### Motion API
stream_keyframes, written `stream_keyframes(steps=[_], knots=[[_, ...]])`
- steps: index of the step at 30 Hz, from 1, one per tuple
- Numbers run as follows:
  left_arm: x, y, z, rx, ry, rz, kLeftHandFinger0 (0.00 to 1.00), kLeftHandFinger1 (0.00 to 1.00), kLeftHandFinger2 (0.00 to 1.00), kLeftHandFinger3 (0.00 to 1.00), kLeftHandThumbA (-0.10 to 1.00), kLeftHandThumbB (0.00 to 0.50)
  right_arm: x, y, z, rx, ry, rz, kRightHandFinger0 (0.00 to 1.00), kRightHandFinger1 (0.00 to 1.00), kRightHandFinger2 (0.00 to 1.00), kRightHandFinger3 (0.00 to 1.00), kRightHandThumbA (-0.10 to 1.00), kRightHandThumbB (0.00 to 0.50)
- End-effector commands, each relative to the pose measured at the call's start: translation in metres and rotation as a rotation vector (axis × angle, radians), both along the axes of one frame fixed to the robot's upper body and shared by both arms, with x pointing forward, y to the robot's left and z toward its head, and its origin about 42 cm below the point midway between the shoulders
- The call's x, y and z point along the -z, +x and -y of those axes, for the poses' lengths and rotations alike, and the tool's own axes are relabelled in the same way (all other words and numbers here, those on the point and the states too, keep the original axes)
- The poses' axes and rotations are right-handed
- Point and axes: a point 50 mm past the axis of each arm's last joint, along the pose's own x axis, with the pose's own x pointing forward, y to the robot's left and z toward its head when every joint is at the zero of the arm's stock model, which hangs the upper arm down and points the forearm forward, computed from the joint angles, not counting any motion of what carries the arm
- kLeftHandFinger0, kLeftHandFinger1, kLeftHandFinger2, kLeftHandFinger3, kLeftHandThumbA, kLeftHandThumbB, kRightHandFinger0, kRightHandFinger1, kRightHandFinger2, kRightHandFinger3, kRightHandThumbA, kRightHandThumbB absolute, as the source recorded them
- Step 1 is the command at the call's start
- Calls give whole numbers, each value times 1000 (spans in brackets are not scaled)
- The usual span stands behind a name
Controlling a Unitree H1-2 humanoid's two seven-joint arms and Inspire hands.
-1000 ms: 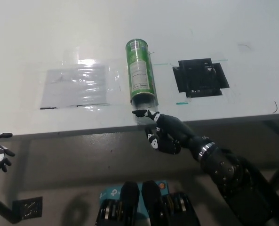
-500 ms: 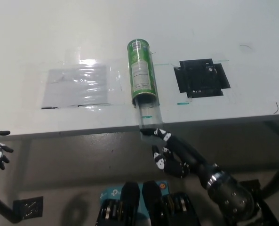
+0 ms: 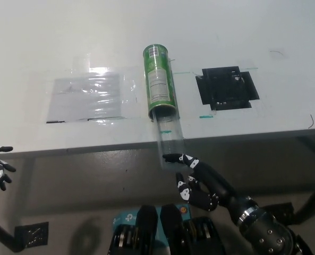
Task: The robot uses its right hand finger to pull out the chips tray kept inside a container in the middle of the desk
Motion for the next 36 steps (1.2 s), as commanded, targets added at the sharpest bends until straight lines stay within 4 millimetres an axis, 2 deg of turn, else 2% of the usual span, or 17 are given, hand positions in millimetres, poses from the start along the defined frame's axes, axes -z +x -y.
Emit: stream_keyframes(steps=[1, 3, 5, 10, 11, 12, 13, 18, 19, 21, 22, 24, 27, 31, 33, 34, 36], knots=[[-23, 5, -9, 12, 50, 55, 254, 290, 366, 610, -100, 90, 2, -4, 1, 2, 17, -23, 0, 0, 828, 868, -100, 227], [-23, 5, -9, 6, 46, 49, 262, 293, 363, 605, -100, 104, 4, -5, -1, -1, 28, -27, 0, 0, 822, 861, -100, 227], [-22, 5, -9, 16, 49, 52, 266, 296, 362, 606, -100, 100, 0, -2, -3, 4, 30, -17, 19, 20, 999, 1000, -100, 224], [-17, 1, -8, 15, 46, 43, 256, 281, 346, 596, -100, 96, -18, 6, -5, -33, 26, 14, 9, 31, 1000, 1000, -100, 236], [-17, 1, -8, 16, 43, 43, 257, 282, 347, 597, -100, 97, -31, 11, -7, -20, 13, 59, 0, 45, 1000, 1000, -100, 255], [-17, 1, -8, 16, 43, 43, 257, 283, 347, 597, -100, 98, -31, 11, -7, -20, 13, 58, 0, 45, 1000, 1000, -100, 256], [-17, 1, -9, 14, 37, 42, 258, 288, 358, 601, -100, 99, -46, 16, -5, -23, 1, 85, 0, 0, 1000, 1000, -100, 235], [-16, -1, -11, 7, 38, 34, 264, 289, 363, 596, -100, 102, -66, 13, -1, -49, 58, 99, 0, 2, 1000, 1000, -100, 259], [-16, -2, -10, 7, 34, 34, 263, 289, 358, 596, -100, 92, -80, 5, 6, -59, 58, 117, 0, 32, 1000, 1000, -100, 267], [-15, -2, -10, 7, 33, 31, 260, 289, 356, 596, -100, 92, -83, 2, 8, -61, 58, 116, 0, 35, 1000, 1000, -100, 272], [-15, -3, -10, 5, 42, 34, 258, 287, 355, 596, -100, 93, -93, -4, 14, -74, 60, 129, 0, 48, 1000, 1000, -100, 272], [-15, -4, -10, 2, 38, 32, 261, 292, 360, 604, -100, 90, -102, -11, 23, -82, 80, 128, 0, 60, 1000, 1000, -100, 256], [-14, -4, -10, 0, 40, 30, 248, 285, 362, 608, -100, 89, -114, -23, 37, -67, 80, 161, 1, 48, 1000, 1000, -100, 261], [-13, -5, -12, -2, 31, 32, 245, 287, 365, 605, -100, 92, -121, -32, 51, -36, 56, 174, 0, 60, 1000, 1000, -100, 259], [-14, -4, -11, -7, 33, 30, 260, 300, 379, 608, -100, 96, -124, -38, 67, 1, 89, 166, 0, 33, 1000, 1000, -100, 253], [-13, -4, -11, -5, 31, 33, 261, 300, 379, 608, -100, 95, -124, -38, 76, 42, 106, 175, 64, 62, 1000, 1000, -100, 249], [-13, -4, -11, -5, 31, 34, 265, 302, 379, 611, -100, 94, -124, -39, 81, 60, 115, 177, 66, 51, 1000, 1000, -100, 248]])
